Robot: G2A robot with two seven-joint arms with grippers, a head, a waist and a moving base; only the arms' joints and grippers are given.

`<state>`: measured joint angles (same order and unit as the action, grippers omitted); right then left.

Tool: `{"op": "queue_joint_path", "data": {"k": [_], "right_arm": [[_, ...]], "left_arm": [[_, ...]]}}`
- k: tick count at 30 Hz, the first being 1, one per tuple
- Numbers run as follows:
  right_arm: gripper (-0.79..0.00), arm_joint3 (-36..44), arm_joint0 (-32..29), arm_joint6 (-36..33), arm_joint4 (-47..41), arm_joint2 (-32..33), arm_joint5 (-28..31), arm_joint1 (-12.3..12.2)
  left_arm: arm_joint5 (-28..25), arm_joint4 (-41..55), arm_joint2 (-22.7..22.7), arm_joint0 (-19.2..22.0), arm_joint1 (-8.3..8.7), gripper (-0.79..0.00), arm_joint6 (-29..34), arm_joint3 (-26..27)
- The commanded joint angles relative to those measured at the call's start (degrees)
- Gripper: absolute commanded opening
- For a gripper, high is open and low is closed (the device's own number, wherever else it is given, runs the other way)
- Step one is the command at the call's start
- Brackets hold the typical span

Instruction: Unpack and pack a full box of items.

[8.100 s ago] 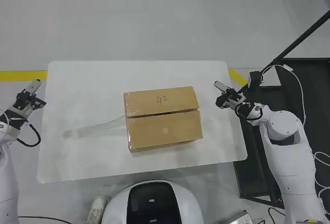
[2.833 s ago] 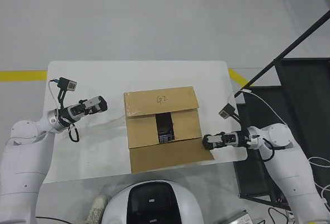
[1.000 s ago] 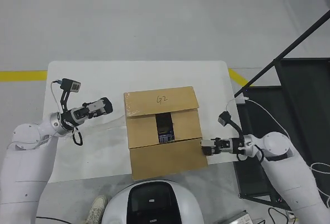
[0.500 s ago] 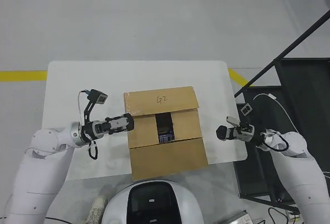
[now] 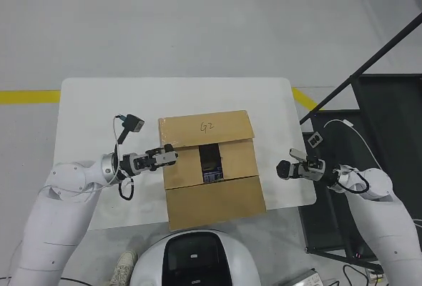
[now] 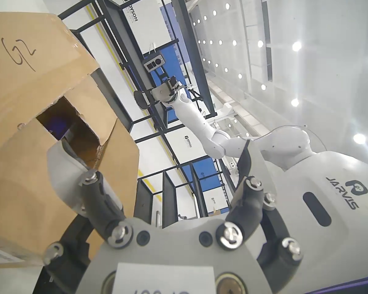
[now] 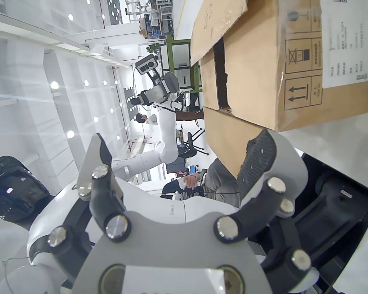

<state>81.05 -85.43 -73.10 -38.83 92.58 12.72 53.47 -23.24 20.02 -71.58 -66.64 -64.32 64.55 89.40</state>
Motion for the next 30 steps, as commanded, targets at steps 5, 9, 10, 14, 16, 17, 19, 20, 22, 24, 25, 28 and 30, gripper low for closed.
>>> {"op": "queue_joint_path", "data": {"k": [5,9,10,14,16,17,19,20,22,24,25,28,30], "right_arm": [[0.000,0.0,0.0,0.0,0.0,0.0,0.0,0.0],[0.000,0.0,0.0,0.0,0.0,0.0,0.0,0.0],[0.000,0.0,0.0,0.0,0.0,0.0,0.0,0.0],[0.000,0.0,0.0,0.0,0.0,0.0,0.0,0.0],[0.000,0.0,0.0,0.0,0.0,0.0,0.0,0.0],[0.000,0.0,0.0,0.0,0.0,0.0,0.0,0.0],[0.000,0.0,0.0,0.0,0.0,0.0,0.0,0.0],[0.000,0.0,0.0,0.0,0.0,0.0,0.0,0.0],[0.000,0.0,0.0,0.0,0.0,0.0,0.0,0.0],[0.000,0.0,0.0,0.0,0.0,0.0,0.0,0.0],[0.000,0.0,0.0,0.0,0.0,0.0,0.0,0.0],[0.000,0.0,0.0,0.0,0.0,0.0,0.0,0.0],[0.000,0.0,0.0,0.0,0.0,0.0,0.0,0.0]], "left_arm": [[0.0,0.0,0.0,0.0,0.00,0.000,0.0,0.0],[3.4,3.8,1.2,-0.5,-0.15,0.000,0.4,-1.0],[4.3,3.3,1.7,-0.2,-0.19,0.000,0.2,-2.0],[4.4,6.6,4.0,0.9,-0.76,0.000,-0.1,-6.5],[3.8,7.4,4.9,1.4,-1.00,0.000,-0.1,-8.9],[3.4,7.3,5.3,1.7,-1.10,0.000,-0.1,-10.0],[2.8,7.4,6.0,2.3,-1.32,0.000,-0.9,-12.3],[2.4,7.2,6.3,2.6,-1.42,0.000,-1.4,-13.4],[1.8,7.4,6.9,3.1,-1.63,0.000,-1.9,-14.9],[0.8,7.4,7.0,3.5,-1.74,0.000,-2.5,-16.1],[0.2,7.6,7.0,3.6,-1.79,0.000,-2.7,-16.4],[-1.5,8.2,6.4,4.0,-1.83,0.000,-3.6,-17.0],[-1.7,8.1,6.0,4.7,-1.81,0.000,-4.0,-17.5]]}}
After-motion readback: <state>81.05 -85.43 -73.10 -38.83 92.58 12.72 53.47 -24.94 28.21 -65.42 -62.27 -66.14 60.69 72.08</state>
